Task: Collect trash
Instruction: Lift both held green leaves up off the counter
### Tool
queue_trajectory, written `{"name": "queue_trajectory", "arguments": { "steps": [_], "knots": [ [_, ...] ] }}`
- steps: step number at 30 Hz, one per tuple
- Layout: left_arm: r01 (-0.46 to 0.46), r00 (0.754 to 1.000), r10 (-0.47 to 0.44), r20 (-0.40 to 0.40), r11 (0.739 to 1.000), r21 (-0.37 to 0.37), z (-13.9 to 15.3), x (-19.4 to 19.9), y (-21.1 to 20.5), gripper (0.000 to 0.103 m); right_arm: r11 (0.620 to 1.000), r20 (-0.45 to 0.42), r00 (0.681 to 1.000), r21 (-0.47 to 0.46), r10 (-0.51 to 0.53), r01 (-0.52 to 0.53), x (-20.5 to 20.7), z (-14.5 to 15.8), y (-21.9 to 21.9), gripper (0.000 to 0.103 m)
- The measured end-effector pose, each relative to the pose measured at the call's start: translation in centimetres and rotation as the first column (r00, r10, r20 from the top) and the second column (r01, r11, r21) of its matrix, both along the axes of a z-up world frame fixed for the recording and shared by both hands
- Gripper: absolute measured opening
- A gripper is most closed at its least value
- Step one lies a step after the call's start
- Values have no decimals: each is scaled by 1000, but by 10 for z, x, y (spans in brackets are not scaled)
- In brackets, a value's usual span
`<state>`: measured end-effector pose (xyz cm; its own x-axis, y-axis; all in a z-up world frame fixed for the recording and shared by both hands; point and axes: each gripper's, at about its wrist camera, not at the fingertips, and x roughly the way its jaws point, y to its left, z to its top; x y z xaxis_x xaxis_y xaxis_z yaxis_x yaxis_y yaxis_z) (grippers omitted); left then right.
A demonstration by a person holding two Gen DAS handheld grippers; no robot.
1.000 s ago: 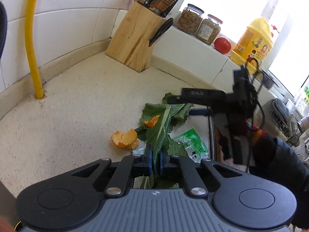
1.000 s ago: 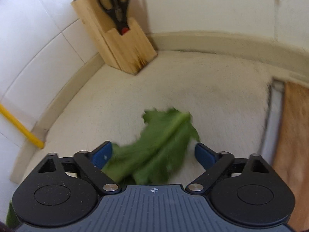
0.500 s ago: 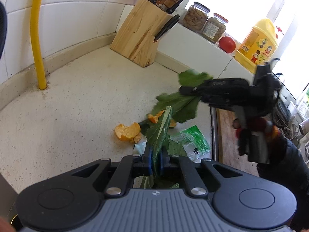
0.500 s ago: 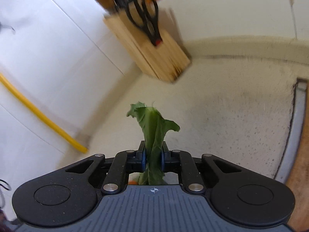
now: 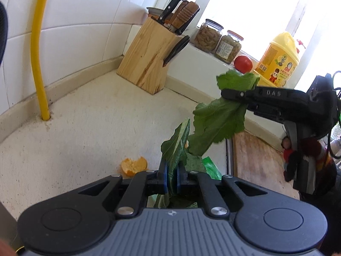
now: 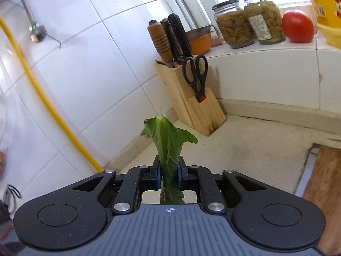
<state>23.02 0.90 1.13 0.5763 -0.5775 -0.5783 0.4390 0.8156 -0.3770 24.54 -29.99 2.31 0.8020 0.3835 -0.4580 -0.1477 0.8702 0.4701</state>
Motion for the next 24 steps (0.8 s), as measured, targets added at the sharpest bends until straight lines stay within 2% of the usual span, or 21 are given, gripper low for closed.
{"name": "queue_trajectory", "arguments": {
  "steps": [4, 14, 24],
  "knots": [
    [-10, 1000, 10, 23, 1000, 23, 3, -4, 1, 7, 1000, 8, 1000, -14, 8, -8, -14, 5, 1, 18],
    [-28, 997, 27, 72, 1000, 7, 16, -11, 15, 7, 1000, 46, 999, 15, -3, 3, -37, 25, 1, 18],
    [-76, 989, 77, 124, 997, -8, 31, -19, 43, 7, 999, 84, 996, 33, 33, -36, -47, 43, 18, 18]
  ]
}}
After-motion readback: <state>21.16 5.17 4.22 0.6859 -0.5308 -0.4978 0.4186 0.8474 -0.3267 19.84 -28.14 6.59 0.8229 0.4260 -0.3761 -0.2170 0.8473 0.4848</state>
